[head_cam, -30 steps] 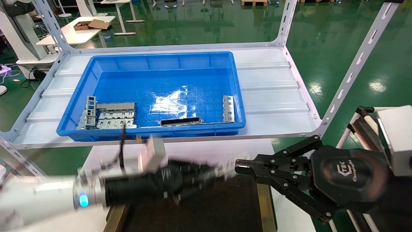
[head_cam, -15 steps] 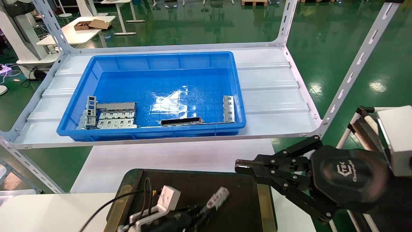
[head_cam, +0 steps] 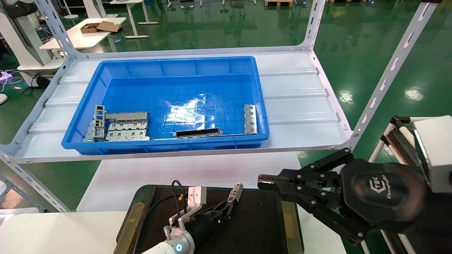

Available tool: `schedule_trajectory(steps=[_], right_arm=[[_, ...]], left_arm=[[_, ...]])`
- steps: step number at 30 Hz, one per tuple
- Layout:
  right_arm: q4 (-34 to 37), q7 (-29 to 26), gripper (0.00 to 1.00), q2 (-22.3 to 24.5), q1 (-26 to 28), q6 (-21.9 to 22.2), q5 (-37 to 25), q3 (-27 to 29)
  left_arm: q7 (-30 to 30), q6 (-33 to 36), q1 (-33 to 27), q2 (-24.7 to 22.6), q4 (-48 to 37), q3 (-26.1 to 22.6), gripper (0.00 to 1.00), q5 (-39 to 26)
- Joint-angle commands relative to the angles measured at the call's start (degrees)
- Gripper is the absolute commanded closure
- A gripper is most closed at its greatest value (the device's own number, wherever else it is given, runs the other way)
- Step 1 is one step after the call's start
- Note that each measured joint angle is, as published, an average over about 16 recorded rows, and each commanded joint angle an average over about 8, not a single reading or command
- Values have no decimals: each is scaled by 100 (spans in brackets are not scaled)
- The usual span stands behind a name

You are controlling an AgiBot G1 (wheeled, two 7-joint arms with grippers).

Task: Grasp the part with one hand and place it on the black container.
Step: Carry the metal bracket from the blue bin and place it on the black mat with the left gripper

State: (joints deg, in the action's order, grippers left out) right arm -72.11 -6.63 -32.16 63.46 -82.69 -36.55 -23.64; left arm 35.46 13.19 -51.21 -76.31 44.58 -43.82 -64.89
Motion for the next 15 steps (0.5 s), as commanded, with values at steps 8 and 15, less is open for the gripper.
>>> schedule_trajectory(steps=[8, 15], right_arm=[[0, 0, 100, 0, 0, 0, 0, 0], [0, 0, 100, 0, 0, 0, 0, 0]], left_arm=[[465, -591, -82, -156, -155, -495, 100, 236], [760, -951, -131, -148, -159, -951, 100, 460]])
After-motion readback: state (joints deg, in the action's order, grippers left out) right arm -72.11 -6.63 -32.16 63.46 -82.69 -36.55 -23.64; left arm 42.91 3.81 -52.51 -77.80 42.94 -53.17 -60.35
